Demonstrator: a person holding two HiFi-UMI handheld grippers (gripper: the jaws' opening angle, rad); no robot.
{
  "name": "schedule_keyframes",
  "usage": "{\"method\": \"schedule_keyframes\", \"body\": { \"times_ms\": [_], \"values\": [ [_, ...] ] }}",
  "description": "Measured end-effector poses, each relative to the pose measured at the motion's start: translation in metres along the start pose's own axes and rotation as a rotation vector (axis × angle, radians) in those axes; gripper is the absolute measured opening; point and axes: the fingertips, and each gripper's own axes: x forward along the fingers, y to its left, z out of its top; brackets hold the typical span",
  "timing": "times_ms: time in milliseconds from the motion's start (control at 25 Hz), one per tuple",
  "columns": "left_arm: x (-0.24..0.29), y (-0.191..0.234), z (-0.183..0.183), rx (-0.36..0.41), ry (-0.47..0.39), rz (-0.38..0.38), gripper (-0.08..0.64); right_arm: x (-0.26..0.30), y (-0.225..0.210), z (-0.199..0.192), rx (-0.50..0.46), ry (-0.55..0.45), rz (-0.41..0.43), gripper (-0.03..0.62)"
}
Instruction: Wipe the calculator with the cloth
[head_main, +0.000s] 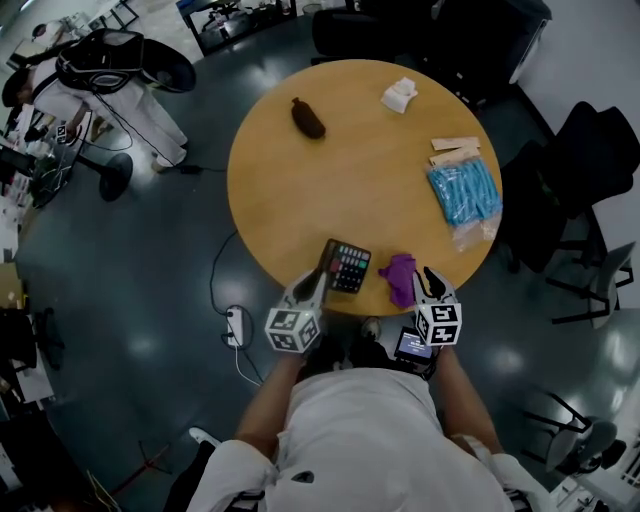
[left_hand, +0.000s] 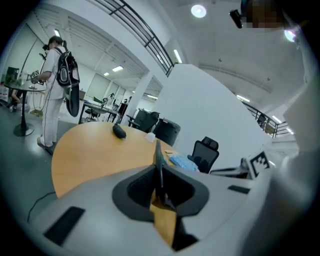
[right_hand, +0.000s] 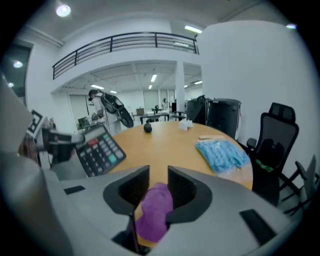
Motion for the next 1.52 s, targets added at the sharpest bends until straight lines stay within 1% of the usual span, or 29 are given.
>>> {"method": "schedule_keyframes", "body": {
  "times_ms": [40, 80, 120, 240, 360, 440, 520, 560, 640, 760, 840, 920, 1000, 1080, 1160, 1240, 1320, 1400, 1520],
  "values": [
    [-0.004, -0.003, 0.012, 0.003, -0.021, 0.004, 0.048, 0.012, 0.0, -0.014, -0.011, 0.061, 0.015, 0.141],
    [-0.007, -0.004, 0.022, 0.003, -0.038, 0.008, 0.048, 0.023, 0.001, -0.029, -0.023, 0.123, 0.03, 0.18],
    [-0.009, -0.006, 0.031, 0.001, -0.051, 0.014, 0.048, 0.032, 0.003, -0.044, -0.038, 0.182, 0.045, 0.196],
    [-0.015, -0.009, 0.053, -0.022, -0.079, 0.022, 0.048, 0.054, 0.011, -0.086, -0.085, 0.334, 0.071, 0.212],
    [-0.018, -0.013, 0.069, -0.039, -0.099, 0.019, 0.048, 0.07, 0.014, -0.117, -0.132, 0.437, 0.063, 0.233],
    [-0.022, -0.015, 0.076, -0.041, -0.106, 0.021, 0.048, 0.077, 0.014, -0.13, -0.162, 0.489, 0.052, 0.233],
    [-0.028, -0.015, 0.081, -0.048, -0.112, 0.023, 0.048, 0.079, 0.016, -0.138, -0.165, 0.522, 0.049, 0.228],
    [-0.03, -0.016, 0.083, -0.049, -0.115, 0.024, 0.048, 0.08, 0.018, -0.139, -0.161, 0.525, 0.051, 0.211],
    [-0.034, -0.016, 0.085, -0.058, -0.118, 0.024, 0.048, 0.081, 0.021, -0.138, -0.162, 0.521, 0.051, 0.156],
    [-0.04, -0.015, 0.086, -0.065, -0.12, 0.03, 0.048, 0.082, 0.022, -0.134, -0.165, 0.511, 0.055, 0.118],
    [-0.043, -0.017, 0.086, -0.063, -0.123, 0.031, 0.048, 0.079, 0.019, -0.127, -0.154, 0.482, 0.056, 0.1],
    [-0.046, -0.02, 0.088, -0.061, -0.129, 0.026, 0.048, 0.07, 0.017, -0.106, -0.135, 0.406, 0.059, 0.095],
    [-0.049, -0.025, 0.093, -0.05, -0.133, 0.017, 0.048, 0.055, 0.017, -0.068, -0.132, 0.284, 0.07, 0.094],
    [-0.055, -0.03, 0.1, -0.038, -0.138, 0.005, 0.048, 0.029, 0.025, -0.011, -0.163, 0.139, 0.094, 0.094],
    [-0.059, -0.034, 0.106, -0.037, -0.144, -0.008, 0.048, 0.0, 0.039, 0.06, -0.223, -0.029, 0.128, 0.094],
    [-0.061, -0.038, 0.112, -0.054, -0.147, -0.021, 0.048, -0.029, 0.061, 0.131, -0.299, -0.192, 0.17, 0.092],
    [-0.064, -0.041, 0.114, -0.084, -0.147, -0.034, 0.048, -0.052, 0.09, 0.184, -0.4, -0.306, 0.215, 0.092],
    [-0.066, -0.048, 0.117, -0.112, -0.157, -0.052, 0.048, -0.063, 0.119, 0.213, -0.511, -0.353, 0.259, 0.092],
    [-0.069, -0.062, 0.124, -0.149, -0.191, -0.092, 0.048, -0.06, 0.15, 0.227, -0.636, -0.36, 0.312, 0.092]
  ]
}}
